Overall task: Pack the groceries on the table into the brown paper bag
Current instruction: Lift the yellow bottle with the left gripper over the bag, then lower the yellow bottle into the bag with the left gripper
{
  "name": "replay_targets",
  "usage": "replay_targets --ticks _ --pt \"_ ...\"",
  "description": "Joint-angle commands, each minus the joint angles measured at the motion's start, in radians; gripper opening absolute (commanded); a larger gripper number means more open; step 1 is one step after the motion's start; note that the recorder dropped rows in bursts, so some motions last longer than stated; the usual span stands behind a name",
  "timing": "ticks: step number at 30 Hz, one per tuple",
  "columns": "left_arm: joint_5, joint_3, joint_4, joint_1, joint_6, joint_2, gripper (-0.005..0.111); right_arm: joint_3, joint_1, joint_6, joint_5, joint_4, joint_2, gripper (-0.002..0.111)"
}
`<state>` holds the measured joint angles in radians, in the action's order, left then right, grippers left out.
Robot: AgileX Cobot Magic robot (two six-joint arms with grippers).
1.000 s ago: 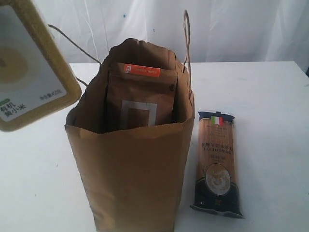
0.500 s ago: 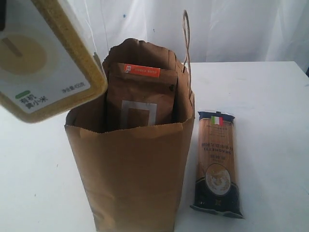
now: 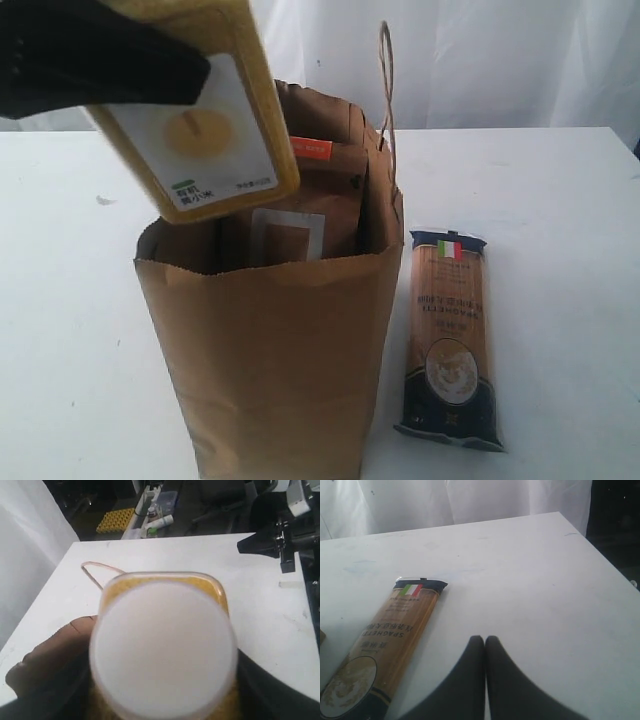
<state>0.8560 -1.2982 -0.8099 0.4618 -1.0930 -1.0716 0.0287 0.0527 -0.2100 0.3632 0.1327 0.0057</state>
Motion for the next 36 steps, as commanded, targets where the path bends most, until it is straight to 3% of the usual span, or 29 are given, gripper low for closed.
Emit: replay_targets --ticks 1,7,18,25,27,33,36 --pt "-0.052 -0.042 -0.020 0.043 -0.015 -0.065 0.000 -0.002 -0.004 -0.003 -0.006 -0.001 -0.006 0.000" --pt "-0.075 -0.042 0.007 0.052 -0.058 -0.146 0.000 -0.002 -0.004 -0.003 -0.006 -0.001 -0.006 0.000" --pt "0.058 -0.042 0.018 0.052 -0.058 -0.246 0.000 -0.002 -0.004 -0.003 -0.006 -0.001 -0.006 0.000" --pt "0.061 -0.040 0.023 0.090 -0.055 -0.286 0.001 -0.002 -0.004 -0.003 -0.006 -0.001 -0.006 0.000" --pt "0.059 -0.040 0.032 0.097 -0.042 -0.297 0.009 -0.002 -0.004 -0.003 -0.006 -0.001 -0.006 0.000" --pt "0.057 -0.040 0.145 0.102 0.117 -0.314 0.057 -0.002 -0.004 -0.003 -0.006 -0.001 -0.006 0.000" --pt "0.064 -0.040 0.147 0.102 0.163 -0.314 0.064 -0.002 -0.004 -0.003 -0.006 -0.001 -0.006 0.000"
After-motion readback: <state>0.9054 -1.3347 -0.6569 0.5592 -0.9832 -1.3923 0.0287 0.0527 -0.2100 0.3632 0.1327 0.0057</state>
